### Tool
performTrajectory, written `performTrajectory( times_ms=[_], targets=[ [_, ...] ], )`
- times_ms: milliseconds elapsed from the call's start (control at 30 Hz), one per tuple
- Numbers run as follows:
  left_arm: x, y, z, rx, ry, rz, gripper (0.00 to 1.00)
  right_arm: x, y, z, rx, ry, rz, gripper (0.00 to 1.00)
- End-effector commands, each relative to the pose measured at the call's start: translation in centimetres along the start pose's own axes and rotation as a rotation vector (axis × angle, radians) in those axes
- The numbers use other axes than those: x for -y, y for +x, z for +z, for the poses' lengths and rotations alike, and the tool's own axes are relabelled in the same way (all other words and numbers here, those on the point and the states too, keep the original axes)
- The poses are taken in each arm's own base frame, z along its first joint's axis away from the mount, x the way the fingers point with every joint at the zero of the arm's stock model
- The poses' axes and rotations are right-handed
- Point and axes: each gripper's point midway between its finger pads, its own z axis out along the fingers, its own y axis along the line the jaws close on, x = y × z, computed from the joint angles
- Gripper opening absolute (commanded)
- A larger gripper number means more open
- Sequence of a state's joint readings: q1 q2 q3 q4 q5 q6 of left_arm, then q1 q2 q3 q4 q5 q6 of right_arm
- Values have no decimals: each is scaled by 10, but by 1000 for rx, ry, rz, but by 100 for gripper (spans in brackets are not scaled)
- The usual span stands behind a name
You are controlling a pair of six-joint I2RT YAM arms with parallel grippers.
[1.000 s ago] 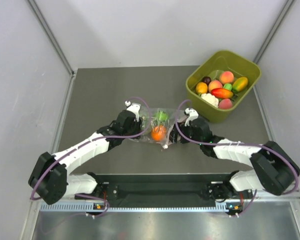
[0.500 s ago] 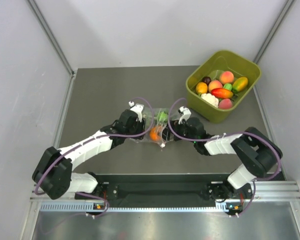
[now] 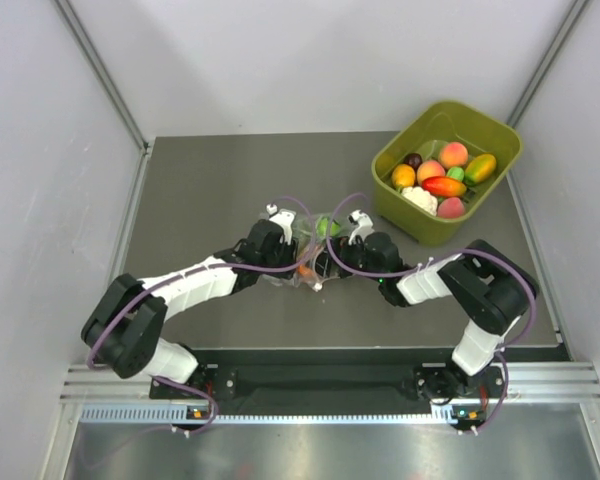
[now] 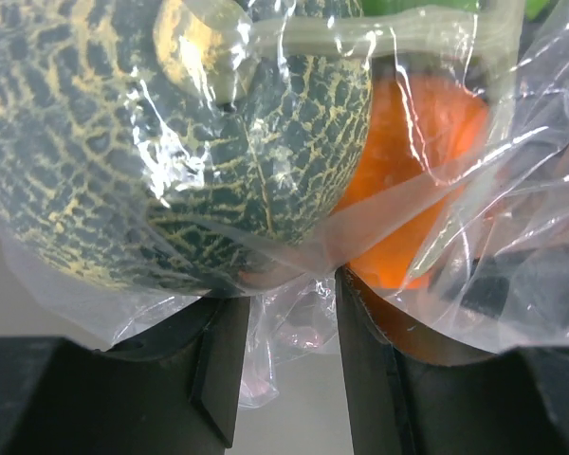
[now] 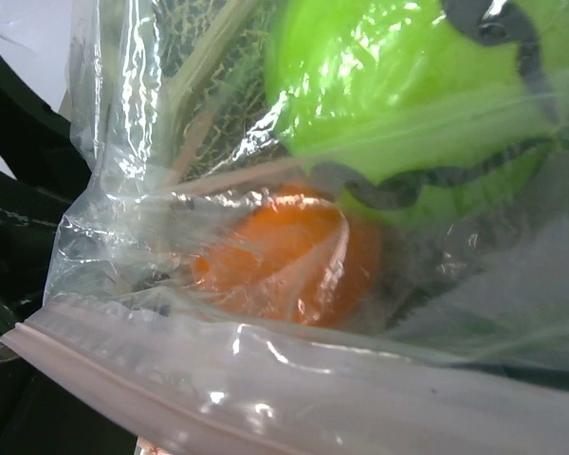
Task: Open the zip-top bag and remove the fake food
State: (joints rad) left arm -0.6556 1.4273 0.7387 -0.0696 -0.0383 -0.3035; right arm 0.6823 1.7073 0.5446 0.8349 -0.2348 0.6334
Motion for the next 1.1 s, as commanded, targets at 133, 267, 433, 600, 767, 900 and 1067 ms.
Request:
performTrajectory(
  times_ms=[133, 267, 433, 600, 767, 900, 1067],
  targets=[
    [15, -16, 8, 66, 63, 18, 44, -42, -10, 17, 28, -143, -34, 89],
    [20, -12, 6, 53, 96, 26, 34, -43, -8, 18, 40, -159, -41, 64],
    [17, -7, 6, 41, 84, 31, 10, -46, -13, 15, 71, -174, -38, 43],
    [6, -11, 1, 62, 24, 28, 6, -33, -7, -5, 68, -99, -66, 36],
    [2, -11, -9, 71, 7, 25, 2, -30, -7, -23, 76, -66, -94, 36],
    [7, -12, -9, 71, 38, 27, 0, -17, -4, -30, 70, 4, -93, 55],
    [8, -12, -10, 71, 42, 31, 0, 4, -10, -29, 83, 122, -114, 64]
  ],
)
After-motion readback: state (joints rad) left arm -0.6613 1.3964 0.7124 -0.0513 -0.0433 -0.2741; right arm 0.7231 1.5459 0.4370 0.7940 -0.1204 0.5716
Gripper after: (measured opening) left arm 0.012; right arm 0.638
